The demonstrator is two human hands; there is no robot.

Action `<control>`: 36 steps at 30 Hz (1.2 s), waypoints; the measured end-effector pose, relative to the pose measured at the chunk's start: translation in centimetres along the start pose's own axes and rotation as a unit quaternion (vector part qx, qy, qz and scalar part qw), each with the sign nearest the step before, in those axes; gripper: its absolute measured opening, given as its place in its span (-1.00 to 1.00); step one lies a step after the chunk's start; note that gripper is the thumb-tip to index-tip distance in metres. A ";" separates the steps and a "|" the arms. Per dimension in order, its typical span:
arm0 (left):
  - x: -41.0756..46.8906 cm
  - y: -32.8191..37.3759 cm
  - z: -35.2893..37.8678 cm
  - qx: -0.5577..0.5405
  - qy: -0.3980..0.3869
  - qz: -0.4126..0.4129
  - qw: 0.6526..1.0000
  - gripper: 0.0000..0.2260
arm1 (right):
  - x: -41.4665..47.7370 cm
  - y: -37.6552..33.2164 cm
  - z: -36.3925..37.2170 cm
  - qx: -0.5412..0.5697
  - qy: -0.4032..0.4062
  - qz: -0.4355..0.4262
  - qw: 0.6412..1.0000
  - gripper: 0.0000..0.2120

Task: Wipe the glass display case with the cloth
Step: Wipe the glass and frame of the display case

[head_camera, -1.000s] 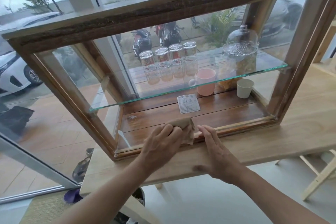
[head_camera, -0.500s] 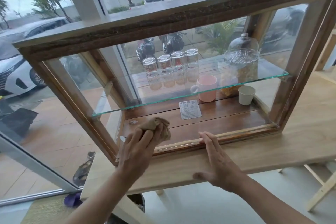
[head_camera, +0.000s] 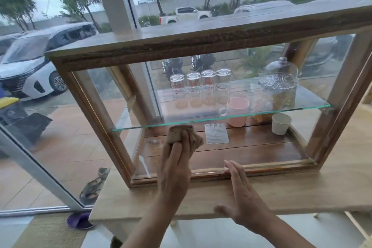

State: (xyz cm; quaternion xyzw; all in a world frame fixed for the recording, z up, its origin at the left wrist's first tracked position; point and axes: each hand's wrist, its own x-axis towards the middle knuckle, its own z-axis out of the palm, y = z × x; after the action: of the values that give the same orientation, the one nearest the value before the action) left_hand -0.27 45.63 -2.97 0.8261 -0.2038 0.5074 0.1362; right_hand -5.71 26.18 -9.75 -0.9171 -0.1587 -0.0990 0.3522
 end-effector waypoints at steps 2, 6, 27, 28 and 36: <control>2.4 1.1 0.2 -0.006 0.022 0.021 1.000 -0.67 | 0.0 0.2 0.0 0.004 -0.002 0.001 1.000 0.07; 5.6 -2.2 -1.8 0.001 0.092 -0.076 0.993 -0.59 | 0.0 0.5 0.2 0.005 0.001 -0.002 1.000 0.08; -3.3 -0.8 2.8 -0.029 0.132 -0.553 0.822 -0.57 | 0.2 1.1 0.7 -0.004 0.010 -0.035 0.999 0.06; -3.7 -0.5 2.8 -0.021 0.129 -0.582 0.803 -0.59 | 0.1 1.1 0.7 -0.004 0.012 -0.035 0.999 0.06; -4.3 0.1 3.7 -0.025 0.137 -0.603 0.786 -0.63 | 0.2 0.7 0.6 -0.004 0.009 -0.030 1.000 0.06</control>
State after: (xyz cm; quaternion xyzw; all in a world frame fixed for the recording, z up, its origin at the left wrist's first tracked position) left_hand 0.89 44.79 -8.51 0.6991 0.3438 0.4244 0.4615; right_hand -5.23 26.09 -10.55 -0.9122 -0.1825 -0.1182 0.3472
